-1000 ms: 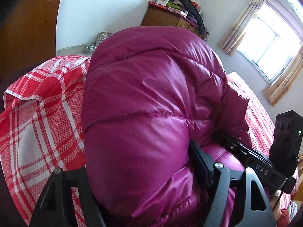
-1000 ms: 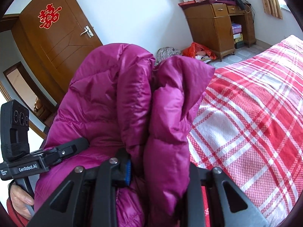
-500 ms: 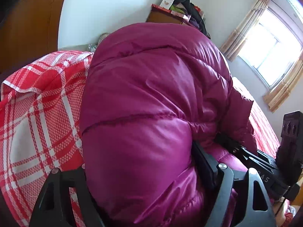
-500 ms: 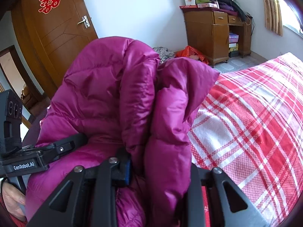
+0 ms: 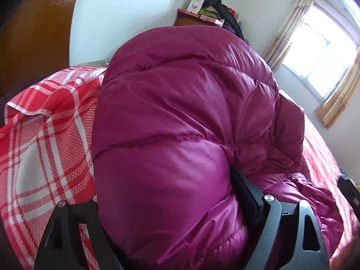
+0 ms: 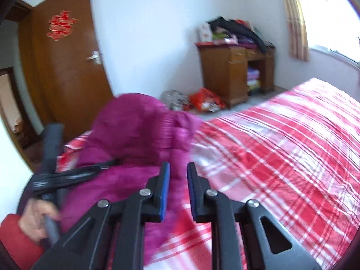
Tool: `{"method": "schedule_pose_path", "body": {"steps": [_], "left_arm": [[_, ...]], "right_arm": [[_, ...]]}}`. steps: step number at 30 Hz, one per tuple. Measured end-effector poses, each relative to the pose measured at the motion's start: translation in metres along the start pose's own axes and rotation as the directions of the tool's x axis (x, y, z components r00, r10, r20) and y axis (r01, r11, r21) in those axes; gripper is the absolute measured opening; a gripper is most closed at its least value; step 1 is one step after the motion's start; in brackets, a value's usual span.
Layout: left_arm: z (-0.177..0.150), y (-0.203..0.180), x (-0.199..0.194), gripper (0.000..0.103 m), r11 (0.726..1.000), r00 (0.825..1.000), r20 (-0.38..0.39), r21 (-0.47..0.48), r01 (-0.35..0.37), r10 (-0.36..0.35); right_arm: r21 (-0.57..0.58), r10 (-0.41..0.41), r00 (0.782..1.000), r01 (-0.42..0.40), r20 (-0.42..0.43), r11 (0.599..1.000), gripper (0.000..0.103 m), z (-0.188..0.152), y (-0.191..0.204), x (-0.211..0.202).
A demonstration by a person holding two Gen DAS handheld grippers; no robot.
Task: Fold large clothes
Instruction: 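Lower the bundle onto the bed edge and open both grippers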
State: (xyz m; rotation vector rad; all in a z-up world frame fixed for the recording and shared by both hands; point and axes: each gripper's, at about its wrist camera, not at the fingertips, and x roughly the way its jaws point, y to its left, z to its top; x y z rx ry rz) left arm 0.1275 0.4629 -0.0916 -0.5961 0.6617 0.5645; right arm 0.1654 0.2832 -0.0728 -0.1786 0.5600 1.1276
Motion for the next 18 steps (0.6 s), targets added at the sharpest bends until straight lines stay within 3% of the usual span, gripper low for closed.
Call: {"method": "schedule_pose_path", "body": {"steps": [2, 6, 12, 15, 18], "left_arm": [[-0.003, -0.004, -0.008, 0.086, 1.000, 0.999, -0.018, -0.004, -0.027, 0.027], [-0.011, 0.001, -0.041, 0.086, 0.998, 0.999, -0.040, -0.065, -0.020, 0.017], [-0.020, -0.009, -0.084, 0.086, 0.992, 0.993, 0.023, 0.051, -0.118, 0.117], [-0.019, -0.024, -0.113, 0.086, 0.964, 0.973, 0.100, 0.148, -0.220, 0.207], [-0.024, -0.041, -0.143, 0.086, 0.915, 0.940, 0.184, 0.236, -0.326, 0.287]], "right_arm": [[-0.052, 0.001, 1.000, -0.002, -0.018, 0.999, 0.019, -0.004, 0.020, 0.009], [-0.075, -0.054, 0.986, 0.043, -0.155, 0.996, 0.020, -0.032, 0.031, 0.046], [-0.053, -0.063, 0.984, 0.054, -0.167, 0.997, 0.020, -0.038, 0.027, 0.059], [-0.048, -0.065, 0.981, 0.057, -0.183, 0.997, 0.020, -0.035, 0.024, 0.056], [-0.024, -0.086, 0.974, 0.082, -0.208, 0.996, 0.024, -0.030, 0.027, 0.043]]}}
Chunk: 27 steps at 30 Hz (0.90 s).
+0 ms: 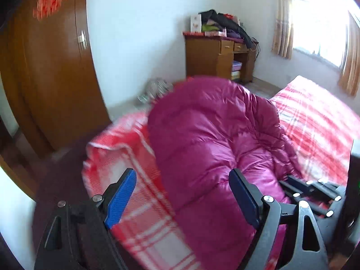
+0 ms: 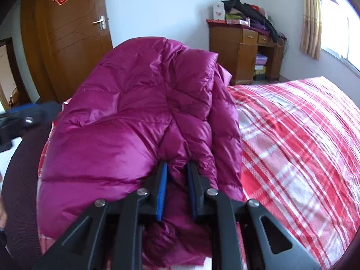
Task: Fold large clothes
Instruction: 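Lower the bundle onto the bed edge and open both grippers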
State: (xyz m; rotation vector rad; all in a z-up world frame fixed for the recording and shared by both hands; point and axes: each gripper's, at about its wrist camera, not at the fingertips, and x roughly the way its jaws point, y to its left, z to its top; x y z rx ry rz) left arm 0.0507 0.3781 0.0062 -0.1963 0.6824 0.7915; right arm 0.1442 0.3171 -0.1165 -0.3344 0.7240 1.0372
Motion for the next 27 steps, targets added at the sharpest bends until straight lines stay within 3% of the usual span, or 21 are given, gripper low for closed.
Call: {"method": "schedule_pose_path", "body": {"steps": [1, 3, 4, 5, 9, 13, 16, 22, 27], "left_arm": [[0.000, 0.001, -0.006, 0.086, 1.000, 1.000, 0.007, 0.018, -0.005, 0.005], [-0.004, 0.005, -0.019, 0.086, 0.999, 1.000, 0.000, 0.043, -0.016, 0.016], [-0.005, 0.005, -0.024, 0.086, 0.998, 1.000, -0.021, 0.054, -0.021, 0.022], [-0.010, 0.007, -0.028, 0.086, 0.998, 0.999, -0.039, 0.061, -0.021, 0.024], [-0.028, 0.006, -0.051, 0.086, 0.998, 0.998, -0.062, 0.061, -0.021, 0.025], [-0.040, -0.001, -0.081, 0.086, 0.995, 0.998, 0.010, 0.080, -0.059, 0.058], [-0.040, -0.006, -0.096, 0.086, 0.988, 0.995, 0.028, 0.114, -0.100, 0.098], [-0.037, -0.006, -0.138, 0.088, 0.975, 0.962, 0.199, 0.082, -0.205, 0.186], [-0.032, -0.002, -0.160, 0.090, 0.981, 0.953, 0.243, 0.034, -0.193, 0.179]], "right_arm": [[0.016, -0.014, 1.000, 0.014, 0.001, 1.000, 0.032, -0.001, 0.003, -0.008], [0.034, -0.039, 0.999, 0.038, 0.025, 0.999, 0.066, -0.004, 0.009, -0.026], [0.039, -0.066, 0.996, 0.064, 0.053, 0.997, 0.090, -0.006, 0.013, -0.037], [0.045, -0.085, 0.992, 0.081, 0.092, 0.996, 0.099, -0.007, 0.015, -0.050], [0.099, -0.076, 0.987, 0.062, 0.142, 0.993, 0.099, -0.016, 0.026, -0.089], [0.130, -0.093, 0.978, 0.070, 0.187, 0.989, 0.099, -0.022, 0.037, -0.118], [0.139, -0.133, 0.959, 0.101, 0.249, 0.985, 0.099, -0.024, 0.043, -0.144], [0.166, -0.224, 0.878, 0.168, 0.422, 0.972, 0.103, -0.024, 0.046, -0.206], [0.194, -0.224, 0.832, 0.143, 0.508, 0.971, 0.103, -0.021, 0.051, -0.237]]}}
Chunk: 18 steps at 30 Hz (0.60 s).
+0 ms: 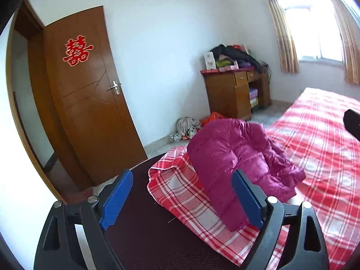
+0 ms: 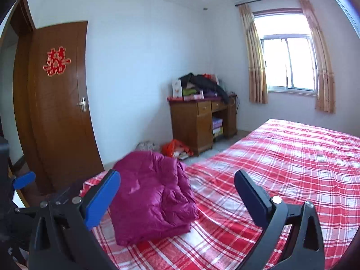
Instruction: Fold large clothes
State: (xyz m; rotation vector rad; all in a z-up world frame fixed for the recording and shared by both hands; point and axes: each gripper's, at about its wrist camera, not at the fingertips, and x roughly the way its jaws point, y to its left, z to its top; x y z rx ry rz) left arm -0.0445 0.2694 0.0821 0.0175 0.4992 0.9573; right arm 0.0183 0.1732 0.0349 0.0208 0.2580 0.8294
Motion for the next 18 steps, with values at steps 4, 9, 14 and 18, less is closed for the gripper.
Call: {"method": "schedule_pose_path", "body": {"steps": [4, 9, 14, 18], "left_arm": [[0.006, 0.003, -0.015, 0.091, 1.000, 0.999, 0.037, -0.016, -0.002, 0.003], [0.008, 0.002, -0.035, 0.091, 1.000, 0.997, 0.077, -0.023, 0.010, -0.008], [0.008, -0.002, -0.044, 0.091, 0.999, 0.996, 0.088, -0.016, 0.029, -0.027], [0.008, -0.004, -0.042, 0.091, 1.000, 0.996, 0.083, -0.007, 0.026, -0.025]], "right_arm": [[0.002, -0.006, 0.999, 0.006, 0.052, 1.000, 0.103, 0.002, 0.002, -0.008], [0.004, -0.003, 0.999, 0.002, 0.041, 1.000, 0.103, 0.000, -0.001, -0.003], [0.015, -0.001, 0.999, 0.000, 0.046, 1.000, 0.103, -0.003, -0.005, -0.007], [0.013, -0.007, 0.999, 0.007, 0.052, 1.000, 0.103, -0.001, -0.006, -0.010]]}}
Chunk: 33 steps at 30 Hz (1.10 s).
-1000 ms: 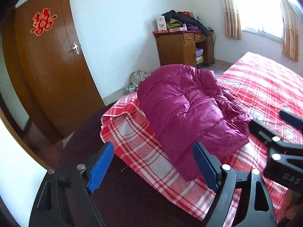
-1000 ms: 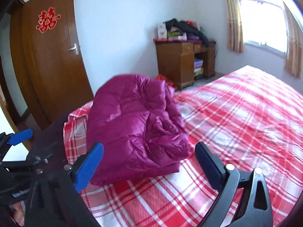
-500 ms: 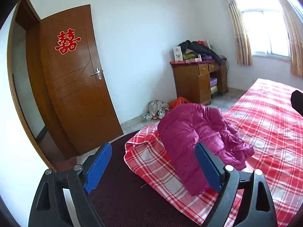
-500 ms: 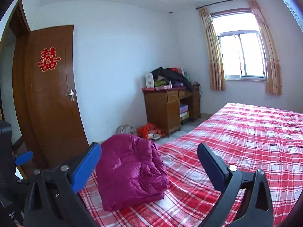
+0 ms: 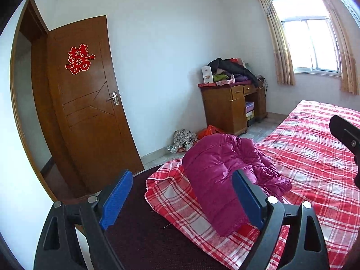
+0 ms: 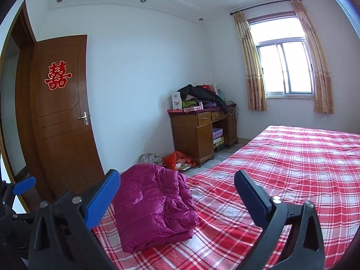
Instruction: Fold large clothes
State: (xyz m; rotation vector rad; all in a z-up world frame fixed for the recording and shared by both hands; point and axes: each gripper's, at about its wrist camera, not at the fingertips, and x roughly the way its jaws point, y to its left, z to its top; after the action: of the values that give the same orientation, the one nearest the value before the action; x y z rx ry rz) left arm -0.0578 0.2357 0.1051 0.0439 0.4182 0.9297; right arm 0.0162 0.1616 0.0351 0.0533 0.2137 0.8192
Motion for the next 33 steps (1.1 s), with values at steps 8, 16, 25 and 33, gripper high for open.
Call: {"method": "schedule_pose_path", "body": {"steps": [8, 16, 25, 33], "left_arm": [[-0.0003, 0.0026, 0.0004, 0.091, 1.000, 1.000, -0.012, -0.006, 0.006, -0.006], [-0.0013, 0.0005, 0.0039, 0.091, 1.000, 1.000, -0.023, 0.004, 0.015, -0.015], [-0.0023, -0.0012, 0.0046, 0.091, 1.000, 0.999, -0.026, 0.011, 0.020, -0.019], [-0.0037, -0.0033, 0.0014, 0.091, 0.999, 0.999, -0.023, 0.019, 0.026, -0.025]], "right_arm": [[-0.003, 0.002, 1.000, -0.002, -0.029, 1.000, 0.103, -0.0041, 0.0006, 0.0025], [0.005, -0.001, 1.000, 0.001, -0.025, 1.000, 0.103, -0.0033, -0.0017, -0.0002], [0.011, -0.004, 0.999, 0.005, -0.032, 1.000, 0.103, -0.0049, -0.0034, -0.0006], [0.013, -0.010, 0.999, 0.010, -0.034, 1.000, 0.103, -0.0058, -0.0043, -0.0012]]}}
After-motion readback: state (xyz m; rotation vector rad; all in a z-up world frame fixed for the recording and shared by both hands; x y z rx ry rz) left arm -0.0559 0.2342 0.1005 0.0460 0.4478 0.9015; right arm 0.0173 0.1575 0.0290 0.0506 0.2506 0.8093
